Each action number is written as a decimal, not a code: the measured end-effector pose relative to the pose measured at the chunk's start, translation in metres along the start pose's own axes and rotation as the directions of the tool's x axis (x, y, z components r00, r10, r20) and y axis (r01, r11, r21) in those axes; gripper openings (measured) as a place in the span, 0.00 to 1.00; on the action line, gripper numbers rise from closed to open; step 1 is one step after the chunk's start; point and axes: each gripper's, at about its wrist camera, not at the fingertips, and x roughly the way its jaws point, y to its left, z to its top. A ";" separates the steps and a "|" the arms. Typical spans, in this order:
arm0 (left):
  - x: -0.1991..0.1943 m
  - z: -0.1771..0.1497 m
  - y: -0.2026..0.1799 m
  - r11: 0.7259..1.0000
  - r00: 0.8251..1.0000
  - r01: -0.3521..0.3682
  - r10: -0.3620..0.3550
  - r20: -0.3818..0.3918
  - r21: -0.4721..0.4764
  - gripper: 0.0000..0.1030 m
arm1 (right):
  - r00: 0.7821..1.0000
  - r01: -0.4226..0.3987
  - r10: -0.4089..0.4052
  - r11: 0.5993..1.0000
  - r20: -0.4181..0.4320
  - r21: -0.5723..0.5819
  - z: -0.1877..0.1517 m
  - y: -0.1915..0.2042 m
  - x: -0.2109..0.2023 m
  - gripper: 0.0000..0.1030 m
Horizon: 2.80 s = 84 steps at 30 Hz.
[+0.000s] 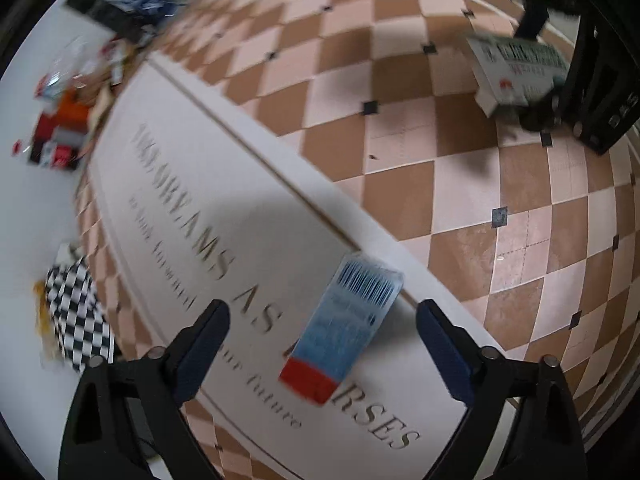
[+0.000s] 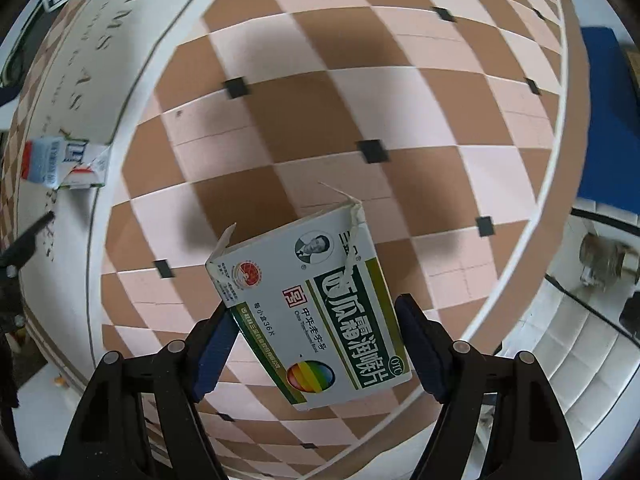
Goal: Collect trash
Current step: 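Grasp the red-blue milk carton with left tool while right tool grasps the green-white medicine box, then carry milk carton and medicine box to the trash bin and release both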
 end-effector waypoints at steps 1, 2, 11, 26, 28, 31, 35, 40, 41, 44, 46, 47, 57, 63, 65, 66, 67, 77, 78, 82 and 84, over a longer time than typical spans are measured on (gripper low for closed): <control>0.004 0.004 -0.003 1.000 1.000 0.012 -0.012 -0.013 0.015 0.88 | 1.000 0.002 -0.002 1.000 -0.001 0.004 0.000 -0.004 0.000 0.77; 0.007 -0.001 -0.003 1.000 1.000 0.017 -0.017 -0.023 0.021 0.84 | 1.000 0.004 -0.004 1.000 0.000 0.010 0.001 -0.009 0.001 0.76; 0.022 0.004 -0.023 0.996 0.995 0.058 -0.052 -0.089 0.070 0.49 | 0.999 0.048 -0.048 0.999 -0.022 -0.004 0.002 -0.010 0.026 0.76; 0.016 -0.004 -0.038 0.995 0.992 0.097 -0.093 -0.085 0.034 0.32 | 0.997 0.026 -0.027 1.000 -0.078 -0.013 0.012 0.019 0.037 0.78; 0.016 -0.005 -0.037 0.996 0.993 0.087 -0.084 -0.087 0.026 0.32 | 0.997 0.027 -0.028 1.000 -0.074 -0.013 0.013 0.018 0.036 0.78; 0.013 -0.008 -0.036 0.997 0.994 0.077 -0.077 -0.080 -0.002 0.32 | 0.998 0.027 -0.028 1.000 -0.056 -0.014 0.010 0.016 0.035 0.76; 0.001 -0.015 -0.025 0.993 0.997 0.051 -0.056 -0.050 -0.104 0.31 | 1.000 0.018 -0.018 1.000 -0.025 0.011 -0.011 0.019 0.035 0.75; -0.021 -0.031 -0.013 0.948 0.999 0.042 -0.044 0.000 -0.314 0.31 | 0.998 -0.006 0.000 0.996 0.066 0.092 -0.032 0.021 0.018 0.75; -0.025 -0.035 -0.012 0.937 0.999 0.042 -0.043 0.006 -0.347 0.31 | 0.996 -0.010 0.000 0.994 0.086 0.110 -0.036 0.022 0.014 0.75; -0.036 -0.056 -0.017 0.899 0.999 0.050 -0.044 0.024 -0.435 0.31 | 0.988 -0.019 -0.008 0.985 0.155 0.170 -0.053 0.027 0.000 0.75; -0.044 -0.069 -0.019 0.879 0.998 0.059 -0.044 0.044 -0.472 0.31 | 0.981 -0.055 0.014 0.977 0.192 0.208 -0.064 0.031 -0.012 0.74; -0.050 -0.075 -0.022 0.870 0.998 0.055 -0.035 0.050 -0.489 0.31 | 0.978 -0.069 0.021 0.972 0.210 0.223 -0.072 0.035 -0.017 0.74; -0.118 -0.172 -0.051 0.816 0.982 0.075 0.041 0.186 -0.573 0.31 | 0.929 -0.104 -0.016 0.947 0.369 0.303 -0.175 0.126 -0.062 0.74; -0.151 -0.262 -0.076 0.803 0.962 0.117 0.054 0.267 -0.585 0.31 | 0.894 -0.151 -0.041 0.910 0.445 0.386 -0.268 0.197 -0.079 0.74; -0.158 -0.295 -0.087 0.802 0.957 0.137 0.045 0.287 -0.582 0.31 | 0.888 -0.172 -0.041 0.894 0.458 0.413 -0.297 0.220 -0.079 0.74; -0.161 -0.311 -0.092 0.799 0.955 0.149 0.037 0.295 -0.582 0.31 | 0.884 -0.187 -0.041 0.881 0.465 0.435 -0.318 0.239 -0.077 0.74; -0.162 -0.327 -0.099 0.798 0.953 0.164 0.024 0.302 -0.580 0.31 | 0.884 -0.196 -0.041 0.872 0.466 0.449 -0.334 0.253 -0.075 0.74; -0.116 -0.428 -0.181 0.736 0.949 0.308 -0.196 0.247 -0.602 0.31 | 0.915 -0.315 0.093 0.773 0.394 0.551 -0.464 0.369 0.013 0.73; -0.106 -0.434 -0.192 0.725 0.946 0.324 -0.226 0.233 -0.608 0.31 | 0.917 -0.322 0.106 0.766 0.385 0.556 -0.470 0.374 0.024 0.73; -0.052 -0.452 -0.228 0.650 0.913 0.390 -0.363 0.185 -0.653 0.31 | 0.930 -0.339 0.174 0.745 0.323 0.575 -0.495 0.396 0.085 0.73; -0.014 -0.457 -0.243 0.598 0.884 0.422 -0.437 0.163 -0.682 0.31 | 0.936 -0.341 0.208 0.737 0.284 0.584 -0.502 0.405 0.125 0.73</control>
